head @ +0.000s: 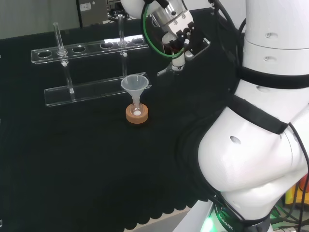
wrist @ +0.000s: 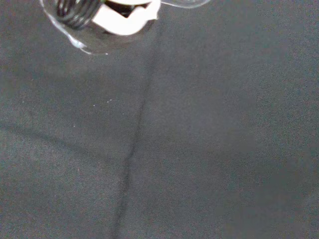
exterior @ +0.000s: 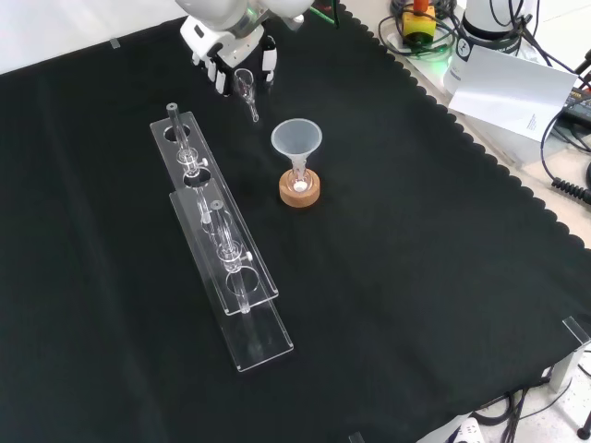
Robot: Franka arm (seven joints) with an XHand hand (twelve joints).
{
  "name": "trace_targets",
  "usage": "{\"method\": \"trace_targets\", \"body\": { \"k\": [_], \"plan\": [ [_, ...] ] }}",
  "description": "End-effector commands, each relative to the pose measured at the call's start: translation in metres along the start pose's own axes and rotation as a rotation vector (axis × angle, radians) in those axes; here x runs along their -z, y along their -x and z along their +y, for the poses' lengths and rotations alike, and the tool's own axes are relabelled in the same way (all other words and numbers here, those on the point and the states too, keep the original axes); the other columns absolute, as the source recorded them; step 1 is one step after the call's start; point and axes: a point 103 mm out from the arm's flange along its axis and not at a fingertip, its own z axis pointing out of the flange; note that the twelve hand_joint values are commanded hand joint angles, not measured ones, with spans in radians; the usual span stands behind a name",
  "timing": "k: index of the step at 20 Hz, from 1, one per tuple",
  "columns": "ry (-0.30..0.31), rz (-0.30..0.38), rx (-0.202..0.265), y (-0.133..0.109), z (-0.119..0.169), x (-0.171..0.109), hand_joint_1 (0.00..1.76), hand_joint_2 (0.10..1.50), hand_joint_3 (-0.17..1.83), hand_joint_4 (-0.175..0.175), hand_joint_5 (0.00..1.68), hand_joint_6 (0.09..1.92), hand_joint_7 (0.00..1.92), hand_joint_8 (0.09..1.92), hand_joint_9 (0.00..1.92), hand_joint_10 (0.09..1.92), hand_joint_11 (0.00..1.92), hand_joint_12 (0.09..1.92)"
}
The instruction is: Put the weighing funnel back on the table.
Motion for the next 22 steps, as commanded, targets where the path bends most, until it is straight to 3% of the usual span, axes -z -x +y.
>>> {"method": "trace_targets", "body": {
  "k": [1,15,22],
  "plan": [
    [-0.006,0.038,0.026,-0.004,0.018,-0.018,1.06,0.80,0.57,0.169,1.06,1.01,0.91,0.64,1.01,0.40,0.64,1.17],
    [-0.031,0.072,0.082,-0.031,0.053,-0.047,1.06,0.81,0.56,0.158,1.05,1.01,0.91,0.64,1.01,0.40,0.65,1.17],
    [-0.061,0.141,0.105,-0.034,0.064,-0.061,1.06,0.81,0.56,0.153,1.05,1.01,0.91,0.64,1.01,0.40,0.65,1.17]
  ]
}}
